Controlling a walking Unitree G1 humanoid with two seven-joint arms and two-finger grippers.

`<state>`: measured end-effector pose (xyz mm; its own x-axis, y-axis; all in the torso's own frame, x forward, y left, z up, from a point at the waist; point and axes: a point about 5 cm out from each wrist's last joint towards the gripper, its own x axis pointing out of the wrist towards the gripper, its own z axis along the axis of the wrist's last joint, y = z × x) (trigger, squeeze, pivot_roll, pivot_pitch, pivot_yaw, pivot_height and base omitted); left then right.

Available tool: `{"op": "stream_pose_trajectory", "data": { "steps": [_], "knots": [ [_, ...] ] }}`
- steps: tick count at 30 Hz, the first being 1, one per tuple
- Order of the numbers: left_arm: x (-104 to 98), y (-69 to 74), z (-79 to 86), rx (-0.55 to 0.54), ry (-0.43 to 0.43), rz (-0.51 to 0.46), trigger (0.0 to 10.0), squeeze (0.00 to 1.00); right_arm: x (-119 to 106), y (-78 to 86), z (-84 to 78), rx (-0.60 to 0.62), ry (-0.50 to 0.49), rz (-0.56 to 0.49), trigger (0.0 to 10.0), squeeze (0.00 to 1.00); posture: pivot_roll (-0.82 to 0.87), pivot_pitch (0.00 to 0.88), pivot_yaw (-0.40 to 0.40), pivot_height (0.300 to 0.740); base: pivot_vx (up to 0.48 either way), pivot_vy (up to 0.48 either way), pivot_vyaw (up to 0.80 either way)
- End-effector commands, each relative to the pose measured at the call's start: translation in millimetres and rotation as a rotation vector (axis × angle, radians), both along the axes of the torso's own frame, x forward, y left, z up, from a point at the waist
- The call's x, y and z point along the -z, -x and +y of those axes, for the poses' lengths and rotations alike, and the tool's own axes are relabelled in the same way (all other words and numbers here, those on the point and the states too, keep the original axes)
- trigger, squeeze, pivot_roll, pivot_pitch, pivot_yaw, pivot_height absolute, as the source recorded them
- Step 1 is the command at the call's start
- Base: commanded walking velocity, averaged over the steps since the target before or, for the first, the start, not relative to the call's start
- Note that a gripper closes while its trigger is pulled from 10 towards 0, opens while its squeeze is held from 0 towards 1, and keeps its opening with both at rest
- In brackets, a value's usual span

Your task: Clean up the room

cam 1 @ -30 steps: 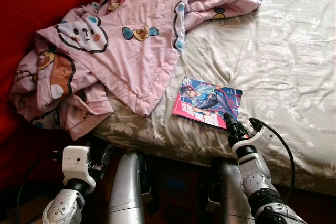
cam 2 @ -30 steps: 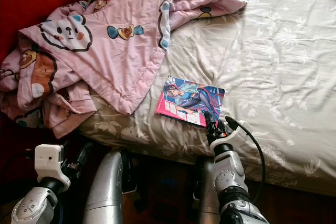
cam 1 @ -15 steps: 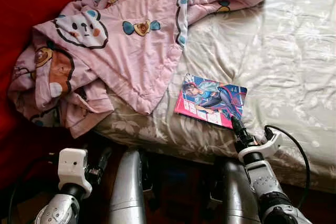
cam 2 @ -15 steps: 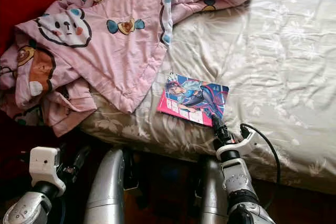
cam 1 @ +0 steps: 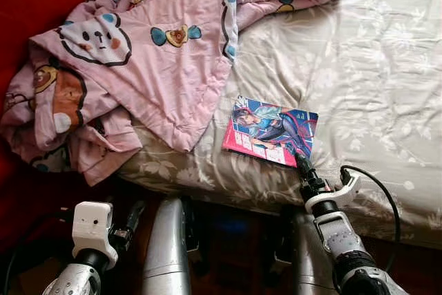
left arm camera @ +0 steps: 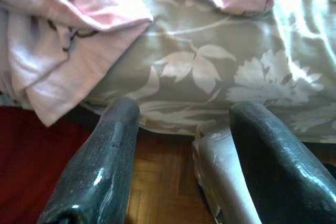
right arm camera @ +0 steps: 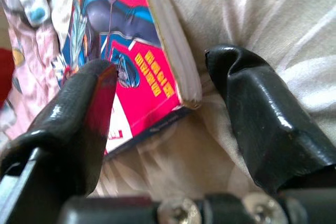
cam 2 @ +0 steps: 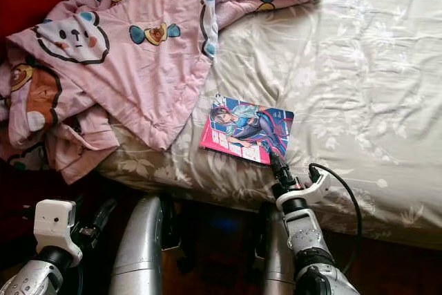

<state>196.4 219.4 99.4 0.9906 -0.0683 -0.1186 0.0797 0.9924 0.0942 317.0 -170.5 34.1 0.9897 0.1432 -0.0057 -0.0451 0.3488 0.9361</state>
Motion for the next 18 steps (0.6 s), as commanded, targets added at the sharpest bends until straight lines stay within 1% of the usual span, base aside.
{"op": "stream_pose_trajectory", "data": {
  "steps": [1,3,10,11,12,13,14,15,18],
  "knots": [
    [6,10.4,5.5,-0.020,-0.009,0.053,10.0,0.00,23,16.0,14.2,-0.026,-0.077,0.131,10.0,0.00,0.28,0.530,0.091,0.573,0.000,0.000,0.00],
    [4,11.1,5.2,-0.017,-0.012,0.054,10.0,0.00,16,9.3,18.1,-0.035,-0.091,0.107,10.0,0.00,0.29,0.543,0.092,0.573,0.000,0.000,0.00],
    [4,8.5,4.6,-0.021,-0.014,0.051,10.0,0.00,-1,-3.7,27.8,-0.080,-0.120,0.023,10.0,0.00,0.28,0.542,0.083,0.573,0.000,0.000,0.00],
    [4,8.1,4.3,-0.021,-0.014,0.051,10.0,0.00,-1,-4.2,28.7,-0.084,-0.122,0.015,8.5,0.00,0.27,0.539,0.081,0.573,0.000,0.000,0.00],
    [4,7.8,4.0,-0.021,-0.013,0.051,10.0,0.00,-2,-4.4,29.2,-0.087,-0.123,0.010,8.5,0.00,0.27,0.539,0.081,0.573,0.000,0.000,0.00],
    [4,7.3,3.7,-0.020,-0.013,0.051,10.0,0.00,-2,-4.3,29.3,-0.088,-0.119,0.012,2.8,0.00,0.27,0.536,0.081,0.573,0.000,0.000,0.00],
    [4,7.0,3.4,-0.019,-0.013,0.052,10.0,0.00,-2,-4.3,29.4,-0.088,-0.117,0.013,2.8,0.00,0.27,0.536,0.081,0.573,0.000,0.000,0.00],
    [4,6.9,3.0,-0.018,-0.013,0.052,10.0,0.00,0,-3.4,28.9,-0.085,-0.117,0.017,0.0,0.00,0.27,0.532,0.080,0.573,0.000,0.000,0.00],
    [5,6.9,2.9,-0.014,-0.016,0.055,10.0,0.00,3,-0.3,27.8,-0.082,-0.120,0.017,0.0,0.00,0.27,0.531,0.079,0.573,0.000,0.000,0.00]
  ]
}}
